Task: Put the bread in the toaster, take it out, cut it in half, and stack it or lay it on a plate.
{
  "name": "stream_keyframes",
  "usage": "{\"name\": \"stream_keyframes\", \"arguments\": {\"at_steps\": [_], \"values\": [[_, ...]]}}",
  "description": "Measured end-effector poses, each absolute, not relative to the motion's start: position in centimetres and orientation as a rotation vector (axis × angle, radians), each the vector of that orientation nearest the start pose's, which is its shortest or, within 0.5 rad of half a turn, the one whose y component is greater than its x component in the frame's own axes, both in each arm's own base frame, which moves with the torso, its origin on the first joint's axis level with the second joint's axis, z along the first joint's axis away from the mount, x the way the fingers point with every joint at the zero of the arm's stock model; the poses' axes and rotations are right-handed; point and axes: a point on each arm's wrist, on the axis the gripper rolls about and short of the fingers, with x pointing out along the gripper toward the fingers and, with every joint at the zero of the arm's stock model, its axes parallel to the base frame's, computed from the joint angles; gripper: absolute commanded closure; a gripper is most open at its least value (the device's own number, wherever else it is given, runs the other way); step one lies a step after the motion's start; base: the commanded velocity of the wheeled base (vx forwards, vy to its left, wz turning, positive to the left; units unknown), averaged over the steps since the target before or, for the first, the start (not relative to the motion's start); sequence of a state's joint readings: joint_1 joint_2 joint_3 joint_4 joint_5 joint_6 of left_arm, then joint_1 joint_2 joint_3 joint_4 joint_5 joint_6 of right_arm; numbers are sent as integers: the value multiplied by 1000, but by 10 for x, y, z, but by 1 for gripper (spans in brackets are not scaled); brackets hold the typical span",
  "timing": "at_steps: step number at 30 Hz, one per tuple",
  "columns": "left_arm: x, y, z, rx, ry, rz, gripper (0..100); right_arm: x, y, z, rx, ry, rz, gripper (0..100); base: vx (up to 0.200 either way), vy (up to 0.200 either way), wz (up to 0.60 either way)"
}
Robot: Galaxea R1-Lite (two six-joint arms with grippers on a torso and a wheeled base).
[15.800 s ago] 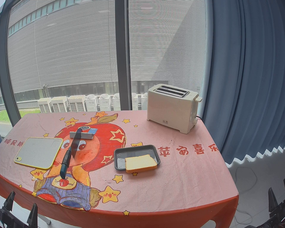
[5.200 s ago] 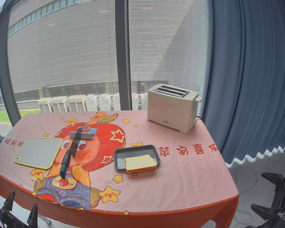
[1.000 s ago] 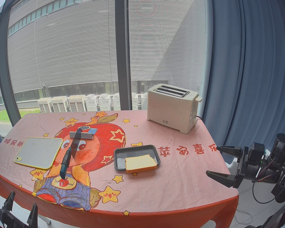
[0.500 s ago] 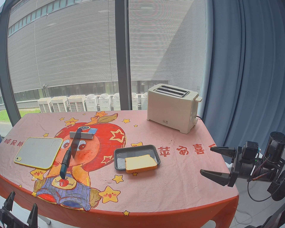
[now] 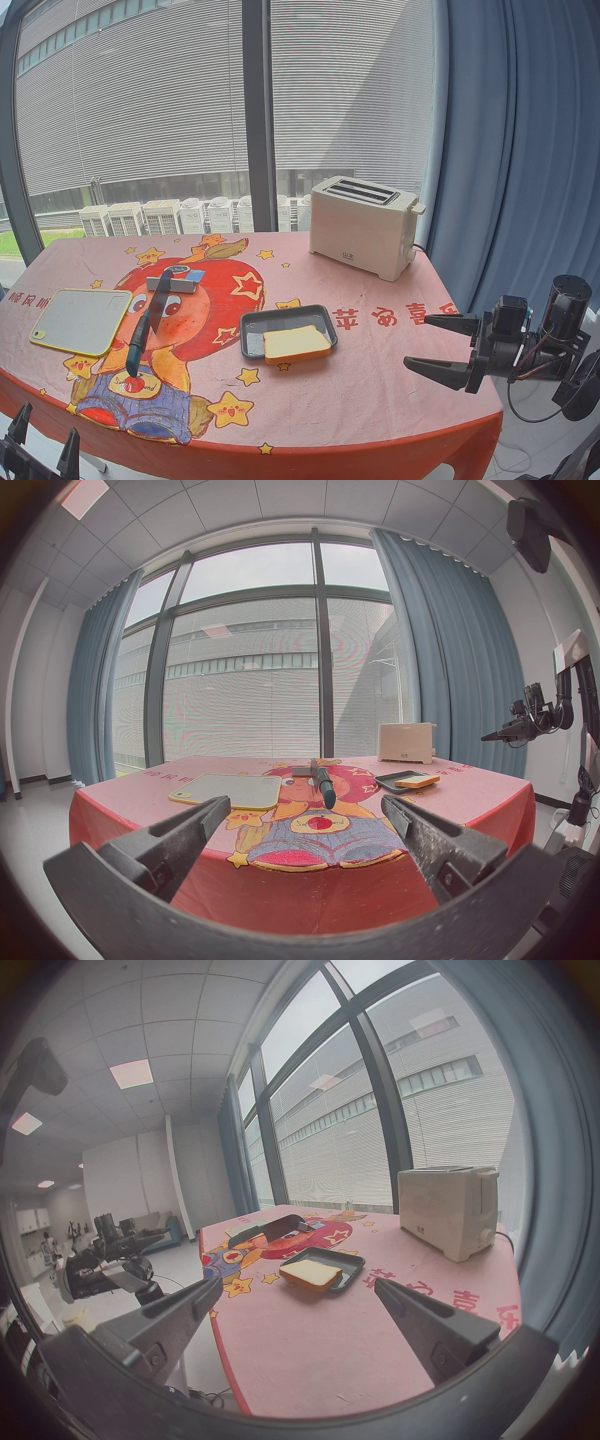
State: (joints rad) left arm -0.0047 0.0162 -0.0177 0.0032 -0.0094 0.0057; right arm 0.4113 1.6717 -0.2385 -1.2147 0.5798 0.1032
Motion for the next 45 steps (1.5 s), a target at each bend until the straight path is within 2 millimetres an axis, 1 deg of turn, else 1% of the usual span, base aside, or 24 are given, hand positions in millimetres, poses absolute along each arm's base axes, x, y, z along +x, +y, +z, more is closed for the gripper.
{"name": "stream_keyframes", "arguments": {"at_steps": [6, 15, 21, 26, 35, 45], "values": [[-23, 0, 80, 6, 2, -14, 0, 202, 108, 113, 150, 305, 987, 0, 0, 0, 0], [-23, 0, 80, 6, 2, -14, 0, 206, 116, 111, 255, 360, 971, 0, 0, 0, 0], [-23, 0, 80, 6, 2, -14, 0, 209, 119, 115, 357, 350, 969, 0, 0, 0, 0], [-23, 0, 80, 6, 2, -14, 0, 210, 123, 116, 476, 357, 976, 0, 0, 0, 0], [-23, 0, 80, 6, 2, -14, 0, 210, 132, 107, 564, 434, 985, 0, 0, 0, 0], [-23, 0, 80, 6, 2, -14, 0, 211, 133, 104, 697, 506, 937, 0, 0, 0, 0]]}}
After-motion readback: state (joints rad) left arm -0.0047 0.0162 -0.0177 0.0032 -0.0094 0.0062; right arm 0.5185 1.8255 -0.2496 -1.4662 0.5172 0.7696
